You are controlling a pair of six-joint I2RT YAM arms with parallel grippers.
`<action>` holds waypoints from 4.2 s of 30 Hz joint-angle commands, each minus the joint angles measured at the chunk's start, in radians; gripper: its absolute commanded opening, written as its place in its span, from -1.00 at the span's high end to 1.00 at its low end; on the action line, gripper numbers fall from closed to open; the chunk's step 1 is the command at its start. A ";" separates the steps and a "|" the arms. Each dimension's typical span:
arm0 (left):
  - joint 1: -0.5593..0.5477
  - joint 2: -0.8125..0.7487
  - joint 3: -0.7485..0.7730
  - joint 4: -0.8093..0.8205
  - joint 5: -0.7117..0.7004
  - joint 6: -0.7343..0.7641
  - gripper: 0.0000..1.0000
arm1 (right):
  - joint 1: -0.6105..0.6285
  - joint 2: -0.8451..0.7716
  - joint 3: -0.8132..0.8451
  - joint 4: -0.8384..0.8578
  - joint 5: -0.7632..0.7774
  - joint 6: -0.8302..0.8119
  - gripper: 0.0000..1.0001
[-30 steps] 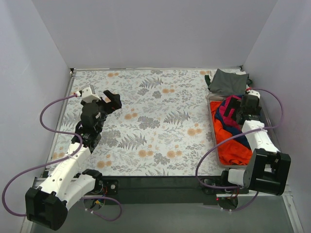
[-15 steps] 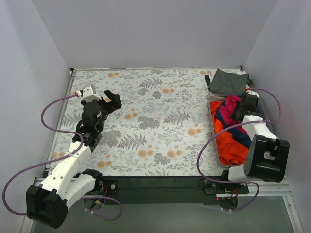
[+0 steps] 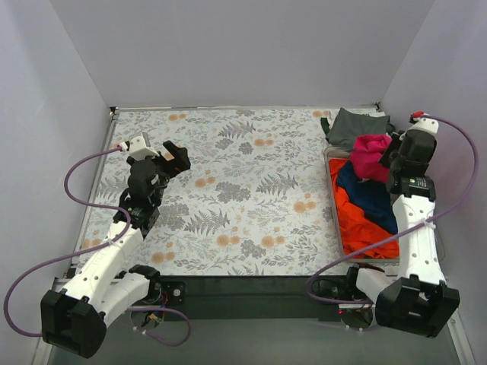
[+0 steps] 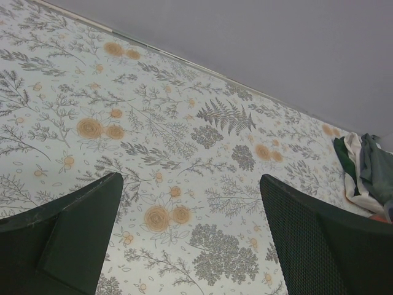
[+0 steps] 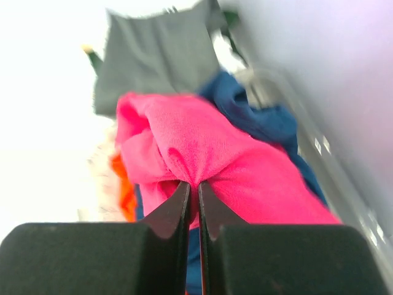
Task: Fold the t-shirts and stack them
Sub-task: Grab the tshirt from the pile, then move the tshirt to the center of the board, then flatten the tshirt out
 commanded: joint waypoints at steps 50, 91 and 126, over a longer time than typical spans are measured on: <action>0.032 -0.002 -0.019 -0.034 -0.158 -0.029 -0.73 | 1.051 0.908 0.632 0.115 -0.217 -0.074 0.03; 0.034 0.026 -0.026 -0.007 -0.109 -0.031 -0.73 | 0.949 1.026 0.584 0.158 -0.049 -0.025 0.97; -0.142 0.344 0.046 0.131 0.396 0.087 -0.50 | 0.856 0.176 -0.005 0.149 0.502 0.056 0.97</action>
